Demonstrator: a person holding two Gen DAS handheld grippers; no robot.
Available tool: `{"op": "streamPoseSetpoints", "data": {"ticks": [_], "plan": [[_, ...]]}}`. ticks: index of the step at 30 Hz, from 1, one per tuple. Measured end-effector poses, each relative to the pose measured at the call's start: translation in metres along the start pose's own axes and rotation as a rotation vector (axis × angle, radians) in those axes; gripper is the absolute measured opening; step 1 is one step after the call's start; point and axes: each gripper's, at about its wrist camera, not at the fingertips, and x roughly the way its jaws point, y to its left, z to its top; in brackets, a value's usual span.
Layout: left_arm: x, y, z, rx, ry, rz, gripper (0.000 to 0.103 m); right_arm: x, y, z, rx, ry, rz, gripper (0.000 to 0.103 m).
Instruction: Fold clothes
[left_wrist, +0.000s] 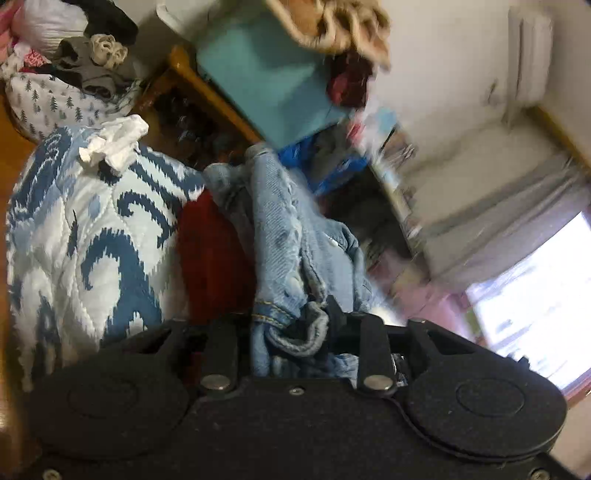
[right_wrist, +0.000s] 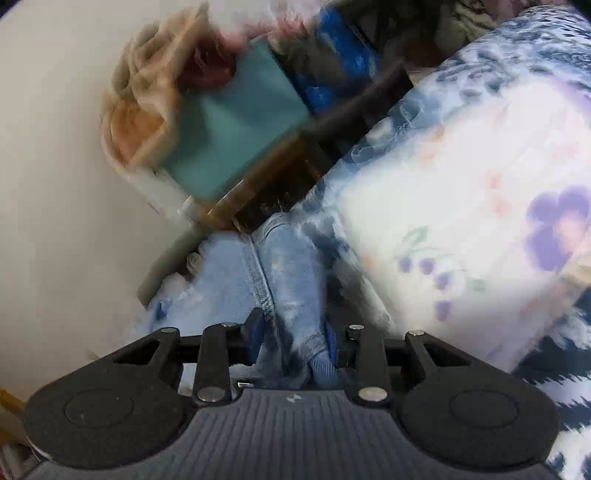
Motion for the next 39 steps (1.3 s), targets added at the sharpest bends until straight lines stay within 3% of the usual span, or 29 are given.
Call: {"op": "streamPoseSetpoints", "data": {"ticks": [5,8,12,19,23,28,32,35,39], "plan": [[-0.004,0.003,0.003,0.007,0.005,-0.031,0.032,0.002,0.004,-0.007,-0.031,0.009,-0.041,0.037],[-0.018,-0.010,0.009,0.077,-0.002,-0.021,0.067,-0.017,0.014,-0.004,-0.041,-0.032,-0.072,0.041],[-0.052,-0.027,0.011,0.180,-0.039,0.007,0.078,-0.058,0.033,-0.003,-0.084,-0.041,-0.106,0.063],[-0.091,-0.067,-0.007,0.443,0.102,0.114,0.101,-0.110,0.081,-0.032,-0.208,0.025,-0.261,0.096],[-0.103,-0.096,-0.020,0.642,0.140,0.198,0.103,-0.131,0.109,-0.061,-0.269,0.052,-0.366,0.103],[-0.120,-0.121,-0.032,0.763,0.137,0.303,0.103,-0.144,0.140,-0.088,-0.334,0.075,-0.515,0.103],[-0.138,-0.135,-0.035,0.788,0.126,0.331,0.103,-0.153,0.157,-0.100,-0.350,0.084,-0.536,0.103],[-0.158,-0.147,-0.040,0.823,0.095,0.312,0.103,-0.160,0.167,-0.107,-0.350,0.095,-0.545,0.103],[-0.170,-0.160,-0.051,0.894,0.052,0.383,0.103,-0.173,0.185,-0.119,-0.390,0.091,-0.564,0.103]]}}
